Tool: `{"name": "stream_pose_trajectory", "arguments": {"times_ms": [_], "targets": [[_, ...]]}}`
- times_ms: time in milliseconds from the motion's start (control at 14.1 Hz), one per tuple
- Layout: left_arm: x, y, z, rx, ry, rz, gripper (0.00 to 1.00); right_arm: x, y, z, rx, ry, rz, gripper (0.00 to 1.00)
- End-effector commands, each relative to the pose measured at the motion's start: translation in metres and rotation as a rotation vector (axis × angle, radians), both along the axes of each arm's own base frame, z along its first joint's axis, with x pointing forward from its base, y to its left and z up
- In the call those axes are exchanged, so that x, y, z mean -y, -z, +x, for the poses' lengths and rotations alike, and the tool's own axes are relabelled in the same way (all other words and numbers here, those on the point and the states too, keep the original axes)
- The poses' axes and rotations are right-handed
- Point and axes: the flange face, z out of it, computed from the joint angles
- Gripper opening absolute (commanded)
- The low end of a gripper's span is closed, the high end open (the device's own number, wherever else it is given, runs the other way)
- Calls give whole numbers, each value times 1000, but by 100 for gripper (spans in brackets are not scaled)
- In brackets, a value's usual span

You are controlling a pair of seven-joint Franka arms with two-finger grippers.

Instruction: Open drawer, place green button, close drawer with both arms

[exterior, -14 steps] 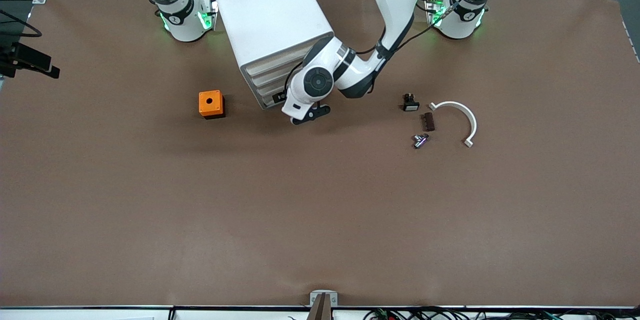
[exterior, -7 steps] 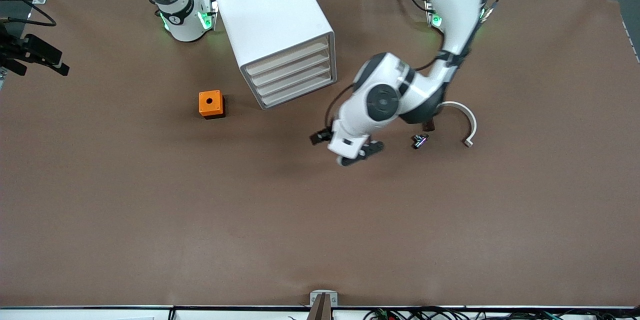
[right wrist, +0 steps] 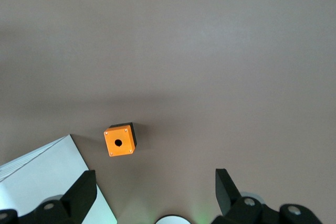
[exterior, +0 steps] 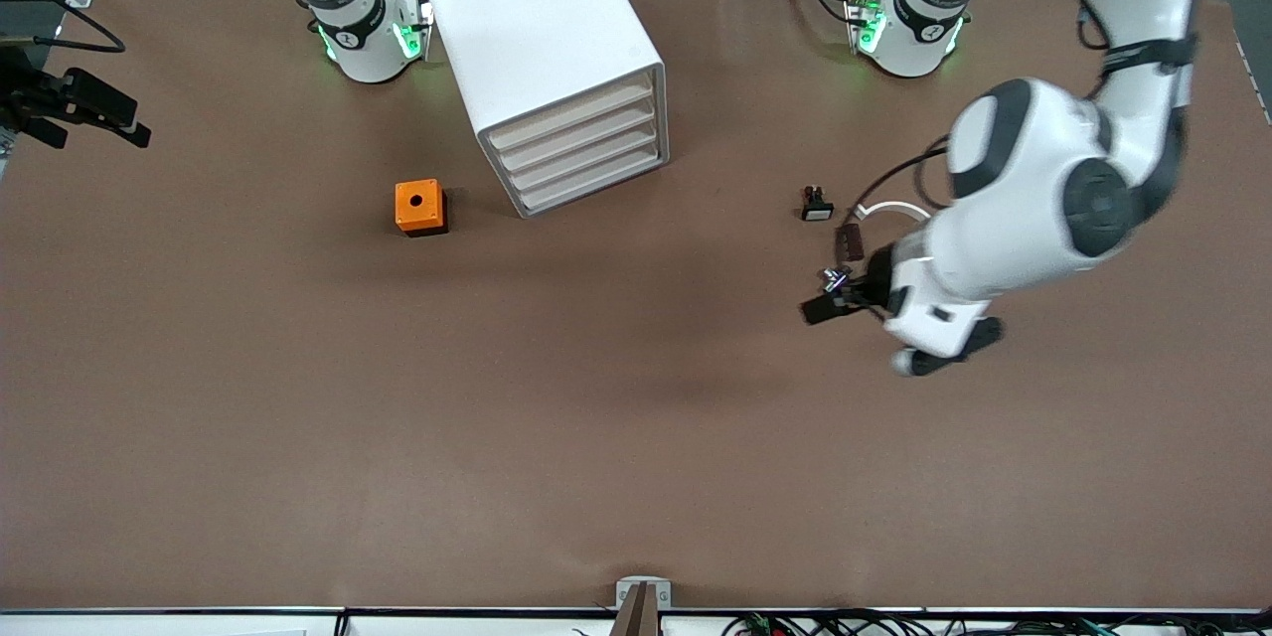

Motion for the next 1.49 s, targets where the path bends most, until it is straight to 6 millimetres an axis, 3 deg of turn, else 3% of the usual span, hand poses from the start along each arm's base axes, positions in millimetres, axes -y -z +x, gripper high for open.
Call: {"name": "stream_pose_trajectory", "arguments": {"times_ms": [0, 71, 213, 354, 425, 780, 922, 1063, 1418], "targets": [[-50, -33, -13, -6, 41, 20, 100, 1, -2, -11, -20, 0, 0, 100], [-74, -42, -16, -7, 65, 52, 100, 1, -2, -12, -27, 0, -3, 100], [-102, -54, -26, -16, 146, 129, 100, 1, -3, -12, -26, -3, -9, 100], [-116, -73, -38, 4, 199, 164, 100, 2, -5, -12, -21, -2, -23, 100], [-132, -78, -44, 6, 212, 179, 100, 3, -6, -12, -18, -3, -30, 100], [-205, -96, -103, 34, 314, 170, 100, 6, -11, -11, 13, 2, -48, 100], [-225, -104, -127, 64, 329, 190, 100, 6, -14, -9, 33, 3, -48, 100], [-229, -109, -143, 115, 342, 273, 100, 8, -15, -8, 46, 6, -49, 100], [-211, -146, -144, 176, 331, 291, 100, 12, -15, -7, 57, 14, -50, 100]]}}
